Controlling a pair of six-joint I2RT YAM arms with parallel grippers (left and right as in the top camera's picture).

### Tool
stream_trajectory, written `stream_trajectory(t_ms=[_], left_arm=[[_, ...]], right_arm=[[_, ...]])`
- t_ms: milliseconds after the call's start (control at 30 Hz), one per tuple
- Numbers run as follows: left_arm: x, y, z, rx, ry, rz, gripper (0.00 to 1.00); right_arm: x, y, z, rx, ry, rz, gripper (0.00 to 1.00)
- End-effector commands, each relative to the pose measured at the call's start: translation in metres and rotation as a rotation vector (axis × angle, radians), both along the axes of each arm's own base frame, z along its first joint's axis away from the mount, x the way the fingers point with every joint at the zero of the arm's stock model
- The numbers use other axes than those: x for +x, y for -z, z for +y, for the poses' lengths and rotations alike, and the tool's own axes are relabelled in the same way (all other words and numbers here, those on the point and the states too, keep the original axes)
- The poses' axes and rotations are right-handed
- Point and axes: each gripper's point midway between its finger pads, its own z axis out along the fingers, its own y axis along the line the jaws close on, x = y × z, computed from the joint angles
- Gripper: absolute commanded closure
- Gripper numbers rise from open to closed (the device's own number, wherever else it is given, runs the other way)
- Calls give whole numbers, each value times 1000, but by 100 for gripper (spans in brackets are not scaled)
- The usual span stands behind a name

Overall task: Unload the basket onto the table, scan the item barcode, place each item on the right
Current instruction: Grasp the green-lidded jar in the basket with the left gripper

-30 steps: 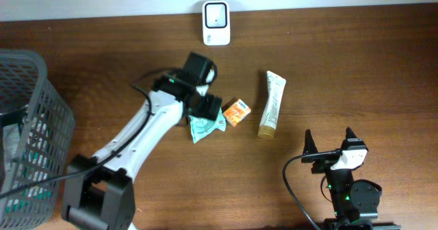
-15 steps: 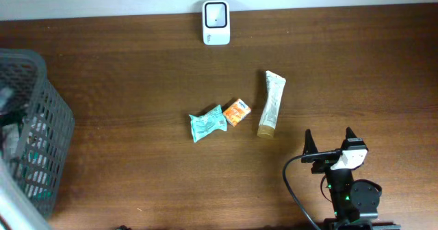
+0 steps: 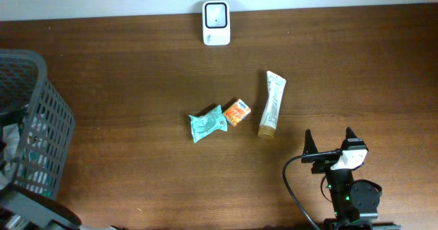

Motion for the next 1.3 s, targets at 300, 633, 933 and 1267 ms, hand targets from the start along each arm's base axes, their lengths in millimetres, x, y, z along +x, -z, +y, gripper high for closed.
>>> stream_trajectory(t_ms=[300,633,933,1267], left_arm=[[-59,65,26,-188,-47,86,5],[-49,83,25,-234,-26,55,27],[-9,39,26,-208,74,-174,44],[72,-137,-24,-8,493,-744,56]], right_arm=[[0,2,1,-8,-4,3,2],[0,2,1,-8,-4,2,2],[0,2,1,-8,-4,3,2],[0,2,1,-8,-4,2,2]])
